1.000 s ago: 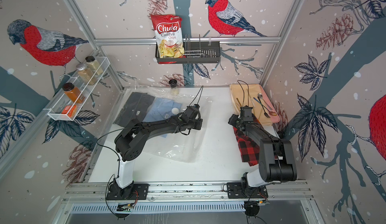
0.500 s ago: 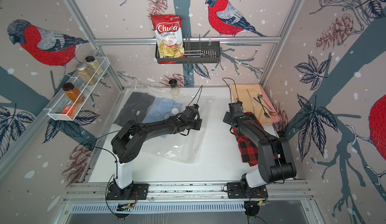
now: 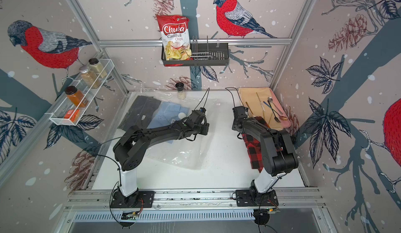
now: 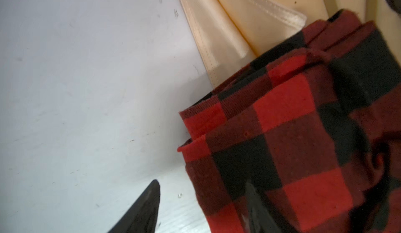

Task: Place the folded shirt into the vacuum bag
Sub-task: Pick up the shirt from the center of the board.

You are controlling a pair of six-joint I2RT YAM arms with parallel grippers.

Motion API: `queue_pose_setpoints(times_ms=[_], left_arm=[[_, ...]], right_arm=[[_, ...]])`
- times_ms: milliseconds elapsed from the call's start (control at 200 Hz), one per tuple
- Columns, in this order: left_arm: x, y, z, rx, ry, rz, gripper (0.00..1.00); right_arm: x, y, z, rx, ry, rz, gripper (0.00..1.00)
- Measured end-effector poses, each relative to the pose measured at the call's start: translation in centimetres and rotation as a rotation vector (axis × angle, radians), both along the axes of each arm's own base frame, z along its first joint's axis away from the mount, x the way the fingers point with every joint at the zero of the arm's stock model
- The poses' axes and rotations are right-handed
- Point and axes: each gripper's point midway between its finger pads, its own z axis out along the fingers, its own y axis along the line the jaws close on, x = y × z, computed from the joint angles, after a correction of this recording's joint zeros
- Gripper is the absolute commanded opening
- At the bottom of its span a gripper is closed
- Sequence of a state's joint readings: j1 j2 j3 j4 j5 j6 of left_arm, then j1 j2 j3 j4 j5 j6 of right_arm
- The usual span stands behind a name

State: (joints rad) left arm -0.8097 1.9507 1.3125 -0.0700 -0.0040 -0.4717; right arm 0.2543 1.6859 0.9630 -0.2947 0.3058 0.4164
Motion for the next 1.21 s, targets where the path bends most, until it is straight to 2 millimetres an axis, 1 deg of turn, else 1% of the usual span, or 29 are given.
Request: queue_pose_setpoints(times_ms=[175,420,465,560,685,765,835,976,1051,1206], left_arm=[[0.0,0.0,0.1,0.000,-0.001,0.001,0.00],[0.1,0.0,0.1,0.001,-0.003,0.002,0.00],[0.1,0.0,0.1,0.001,-0.003,0.002,0.00],[0.1,0.0,0.1,0.001,-0.003,0.003,0.00],[0.1,0.0,0.2,0.001,-0.003,0.003,0.00],[0.1,0.0,0.2,0.000,-0.004,0.003,0.00],[0.1,0.0,0.2,0.000,-0.004,0.003,0.00],[0.1,0.0,0.2,0.000,-0.004,0.003,0.00],[0.1,0.0,0.2,0.000,-0.004,0.003,0.00],[0.1,0.0,0.2,0.002,-0.005,0.005,0.00]], right_arm=[[-0.2,-0.1,-2.4,-0.018,0.064,0.002,0.64],[0.3,0.0,-2.7,-0.021,0.056,0.002,0.62],[0.5,0.0,-2.7,-0.021,0.053,0.001,0.59],[0.9,-0.1,-2.8,-0.018,0.039,-0.003,0.48],[1.0,-0.5,-3.0,-0.030,0.031,-0.001,0.33],[0.8,-0.7,-2.9,-0.033,0.024,-0.004,0.20],[0.7,-0.5,-2.8,-0.016,0.013,0.000,0.13],[-0.2,0.5,-2.4,0.019,0.018,0.030,0.06],[-0.9,1.3,-1.9,0.033,0.026,0.052,0.05],[-1.6,3.0,-0.3,0.050,-0.004,0.081,0.04]])
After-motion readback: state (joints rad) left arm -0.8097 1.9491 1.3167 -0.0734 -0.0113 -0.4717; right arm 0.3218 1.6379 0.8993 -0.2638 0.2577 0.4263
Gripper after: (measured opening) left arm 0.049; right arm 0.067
